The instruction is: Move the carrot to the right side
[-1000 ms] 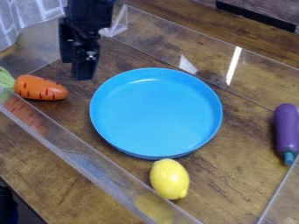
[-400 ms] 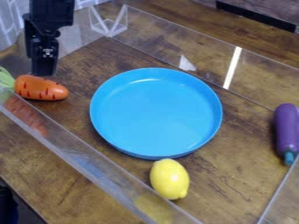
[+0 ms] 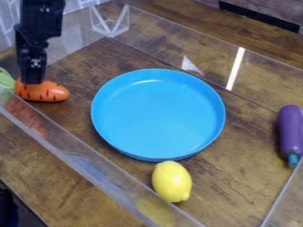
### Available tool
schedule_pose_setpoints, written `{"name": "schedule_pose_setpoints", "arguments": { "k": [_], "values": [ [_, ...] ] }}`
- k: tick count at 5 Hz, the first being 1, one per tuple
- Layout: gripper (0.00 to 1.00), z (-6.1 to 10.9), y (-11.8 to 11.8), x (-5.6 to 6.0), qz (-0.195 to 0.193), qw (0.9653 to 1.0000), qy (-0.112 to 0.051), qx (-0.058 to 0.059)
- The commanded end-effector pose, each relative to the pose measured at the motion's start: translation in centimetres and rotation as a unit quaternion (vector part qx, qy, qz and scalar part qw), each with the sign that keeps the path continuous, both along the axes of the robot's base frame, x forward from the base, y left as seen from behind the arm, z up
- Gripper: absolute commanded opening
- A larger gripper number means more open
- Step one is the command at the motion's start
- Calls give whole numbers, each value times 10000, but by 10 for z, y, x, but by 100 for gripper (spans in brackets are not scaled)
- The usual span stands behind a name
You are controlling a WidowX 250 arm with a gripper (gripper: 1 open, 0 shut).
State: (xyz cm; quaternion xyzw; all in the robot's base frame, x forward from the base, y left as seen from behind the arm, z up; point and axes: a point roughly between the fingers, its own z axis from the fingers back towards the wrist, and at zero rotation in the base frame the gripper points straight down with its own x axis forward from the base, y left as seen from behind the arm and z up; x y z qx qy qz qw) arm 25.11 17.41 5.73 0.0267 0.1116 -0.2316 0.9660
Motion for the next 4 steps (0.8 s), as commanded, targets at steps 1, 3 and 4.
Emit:
{"name": "schedule_pose_setpoints", "arguments": {
  "k": [1, 3, 4],
  "values": [
    [100, 7, 18, 11, -186, 9995, -239, 129],
    [100, -12, 23, 11, -418, 9989, -191, 112],
    [100, -21, 19, 14, -417, 9988, -259, 91]
  ]
}}
